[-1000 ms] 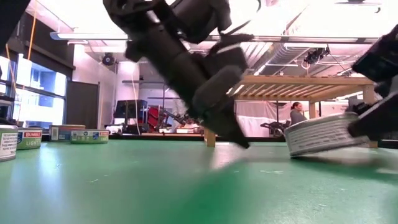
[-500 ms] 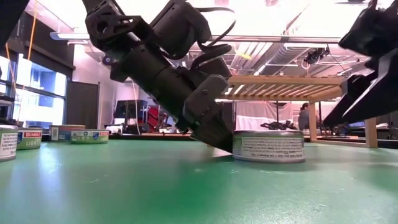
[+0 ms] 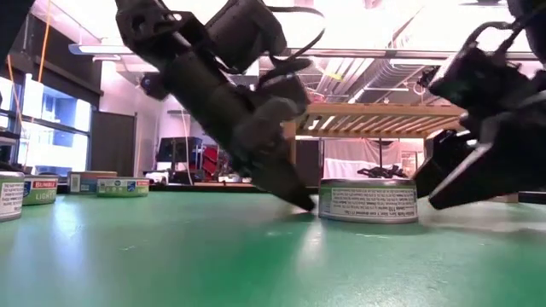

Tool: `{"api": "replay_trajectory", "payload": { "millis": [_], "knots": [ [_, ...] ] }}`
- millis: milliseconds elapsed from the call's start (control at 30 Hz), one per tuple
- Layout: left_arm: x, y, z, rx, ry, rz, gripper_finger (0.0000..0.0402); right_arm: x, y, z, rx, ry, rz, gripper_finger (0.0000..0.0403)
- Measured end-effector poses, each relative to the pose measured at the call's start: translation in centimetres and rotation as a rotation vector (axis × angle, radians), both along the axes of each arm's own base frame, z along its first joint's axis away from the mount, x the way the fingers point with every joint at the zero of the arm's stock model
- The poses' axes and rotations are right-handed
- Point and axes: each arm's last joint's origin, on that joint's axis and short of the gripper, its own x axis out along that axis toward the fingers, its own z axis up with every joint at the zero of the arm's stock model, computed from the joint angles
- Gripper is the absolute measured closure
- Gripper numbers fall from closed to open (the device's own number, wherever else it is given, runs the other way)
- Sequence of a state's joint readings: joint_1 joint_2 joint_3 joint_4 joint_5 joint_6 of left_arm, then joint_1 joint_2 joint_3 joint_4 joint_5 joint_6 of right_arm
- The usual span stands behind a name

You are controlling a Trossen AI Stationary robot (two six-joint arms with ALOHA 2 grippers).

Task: Stack canned seafood by type on shelf
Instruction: Put the green tuna can on the shelf

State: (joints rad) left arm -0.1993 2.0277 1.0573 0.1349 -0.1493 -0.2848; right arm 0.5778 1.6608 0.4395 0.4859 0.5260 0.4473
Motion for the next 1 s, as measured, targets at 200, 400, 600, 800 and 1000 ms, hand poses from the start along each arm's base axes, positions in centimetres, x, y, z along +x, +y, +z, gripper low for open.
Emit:
{"api": "replay_trajectory", "payload": {
  "millis": [200,400,600,800,1000],
  "knots": [
    [-1.7,-0.9,1.7,-0.004,0.112,-0.011,0.0401,-1.1,-0.8,-2.2,0.074,-0.141,-0.01,0.005],
    [-1.1,-2.5,1.3,-0.054,0.023,-0.043,0.0402,0.1,-0.7,-3.3,0.05,-0.214,0.004,0.0049],
    [-0.2,-2.9,0.5,-0.104,-0.068,-0.03,0.0401,1.9,-0.3,-3.7,0.017,-0.214,0.009,0.0044],
    [0.1,-2.5,0.4,-0.103,-0.079,-0.028,0.0401,2.0,-0.4,-3.4,0.006,-0.234,0.012,0.0044],
    [0.2,-2.2,0.4,-0.091,-0.087,-0.033,0.0401,2.0,-0.7,-3.5,0.03,-0.227,-0.008,0.0044]
  ]
}}
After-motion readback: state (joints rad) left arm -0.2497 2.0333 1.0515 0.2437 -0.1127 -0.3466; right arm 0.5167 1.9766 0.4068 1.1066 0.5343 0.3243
